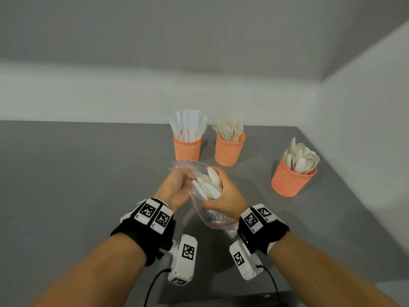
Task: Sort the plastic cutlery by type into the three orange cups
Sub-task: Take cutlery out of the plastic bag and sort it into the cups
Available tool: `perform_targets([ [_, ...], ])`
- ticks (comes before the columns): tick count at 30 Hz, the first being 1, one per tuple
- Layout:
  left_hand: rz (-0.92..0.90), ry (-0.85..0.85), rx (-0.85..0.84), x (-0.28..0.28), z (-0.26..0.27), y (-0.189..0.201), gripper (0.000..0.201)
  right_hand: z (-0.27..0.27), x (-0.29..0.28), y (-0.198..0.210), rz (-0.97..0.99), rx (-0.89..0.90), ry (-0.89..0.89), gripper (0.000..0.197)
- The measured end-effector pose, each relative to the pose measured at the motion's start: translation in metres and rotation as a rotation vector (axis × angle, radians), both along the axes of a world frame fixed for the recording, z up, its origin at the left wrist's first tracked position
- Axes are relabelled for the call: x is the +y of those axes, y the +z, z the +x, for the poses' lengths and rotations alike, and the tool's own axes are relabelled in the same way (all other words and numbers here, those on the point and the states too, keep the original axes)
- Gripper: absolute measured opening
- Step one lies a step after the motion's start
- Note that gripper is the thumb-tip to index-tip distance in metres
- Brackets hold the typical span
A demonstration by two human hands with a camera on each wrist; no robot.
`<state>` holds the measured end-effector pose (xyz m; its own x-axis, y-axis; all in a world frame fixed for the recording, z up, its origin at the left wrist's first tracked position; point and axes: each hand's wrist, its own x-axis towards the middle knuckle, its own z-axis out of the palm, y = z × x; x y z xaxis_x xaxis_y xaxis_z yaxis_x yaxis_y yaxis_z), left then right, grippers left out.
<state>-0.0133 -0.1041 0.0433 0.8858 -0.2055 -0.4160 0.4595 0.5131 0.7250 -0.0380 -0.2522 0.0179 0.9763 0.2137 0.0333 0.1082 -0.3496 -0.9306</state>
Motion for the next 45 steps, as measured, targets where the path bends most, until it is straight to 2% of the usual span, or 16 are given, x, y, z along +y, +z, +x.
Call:
perform_targets([
  [3, 0.297, -0.092, -0.013, 0.003, 0.002, -0.002, 0.033, 0.000, -0.006, 0.000, -0.068, -0.070, -0.006, 0.081],
  [6, 0.410, -0.188, -0.085, 0.004, 0.003, -0.003, 0.030, -0.001, -0.007, 0.000, -0.063, -0.094, 0.030, 0.080],
  [10, 0.312, -0.102, -0.076, 0.000, 0.004, 0.000, 0.031, 0.001, -0.008, -0.005, -0.039, -0.099, 0.020, 0.089],
  [14, 0.074, -0.038, 0.090, 0.000, 0.007, -0.004, 0.033, 0.001, -0.007, -0.010, 0.070, -0.081, -0.035, 0.103],
  [17, 0.019, -0.028, 0.169, -0.005, 0.010, -0.008, 0.037, 0.002, -0.006, -0.011, 0.090, -0.082, -0.056, 0.089],
  [20, -0.054, -0.080, 0.151, -0.011, 0.008, -0.008, 0.037, 0.003, -0.005, -0.007, 0.108, -0.078, -0.030, 0.079],
  [24, -0.079, -0.193, 0.170, -0.017, 0.003, -0.006, 0.043, 0.003, -0.005, -0.003, 0.100, -0.066, 0.023, 0.075],
  [27, -0.081, -0.198, 0.195, -0.013, 0.004, -0.005, 0.043, 0.004, -0.006, -0.005, 0.089, -0.064, 0.027, 0.076],
  [33, -0.147, -0.204, 0.093, -0.012, 0.002, -0.001, 0.033, 0.010, -0.016, 0.000, 0.184, 0.006, 0.037, 0.081],
  [36, -0.109, -0.111, 0.060, -0.014, 0.001, 0.002, 0.035, 0.013, -0.019, 0.000, 0.204, 0.006, 0.015, 0.076],
  [40, -0.161, -0.004, 0.062, -0.015, 0.006, 0.000, 0.037, 0.009, -0.014, -0.002, 0.181, -0.022, 0.028, 0.069],
  [45, -0.140, -0.001, 0.080, -0.021, 0.009, 0.000, 0.037, 0.009, -0.011, 0.001, 0.187, -0.016, 0.035, 0.073],
])
